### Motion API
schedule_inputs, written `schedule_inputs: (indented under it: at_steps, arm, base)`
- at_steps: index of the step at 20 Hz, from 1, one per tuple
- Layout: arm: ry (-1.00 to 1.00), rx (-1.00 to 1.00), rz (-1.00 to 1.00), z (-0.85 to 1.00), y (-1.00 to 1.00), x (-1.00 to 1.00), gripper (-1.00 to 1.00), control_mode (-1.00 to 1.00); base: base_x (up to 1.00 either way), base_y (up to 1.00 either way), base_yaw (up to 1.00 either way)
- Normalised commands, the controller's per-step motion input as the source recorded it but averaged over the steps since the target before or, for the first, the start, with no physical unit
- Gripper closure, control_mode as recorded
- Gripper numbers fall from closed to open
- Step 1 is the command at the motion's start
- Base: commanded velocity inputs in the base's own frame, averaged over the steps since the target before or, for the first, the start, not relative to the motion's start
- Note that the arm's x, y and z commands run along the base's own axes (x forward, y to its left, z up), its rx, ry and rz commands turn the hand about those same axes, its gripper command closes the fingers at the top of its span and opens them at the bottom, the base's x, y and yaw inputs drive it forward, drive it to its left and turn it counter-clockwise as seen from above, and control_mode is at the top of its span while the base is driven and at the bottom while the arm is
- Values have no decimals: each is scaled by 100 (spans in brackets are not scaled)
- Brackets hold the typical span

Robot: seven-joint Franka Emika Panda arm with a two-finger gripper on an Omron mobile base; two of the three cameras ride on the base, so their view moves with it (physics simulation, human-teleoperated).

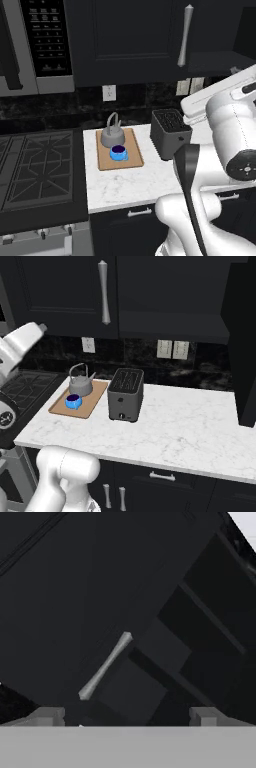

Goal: Pick the kettle from the counter and place it on the tray. Then pick the mug from the cabinet and place it on the tray. Then close the cabinet doors.

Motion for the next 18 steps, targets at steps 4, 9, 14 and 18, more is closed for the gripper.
schedule_inputs:
  at_steps: [4,9,14,18]
  arm:
    - [-6,13,-4,0,0,-47,-100,-100]
    - [-2,11,-2,-1,-1,-36,-100,-100]
    - [-1,16,-4,1,-17,-34,-100,-100]
    - [-2,11,-11,1,-11,-29,-100,-100]
  base:
    - [0,0,0]
    - [0,0,0]
    - [0,0,0]
    - [0,0,0]
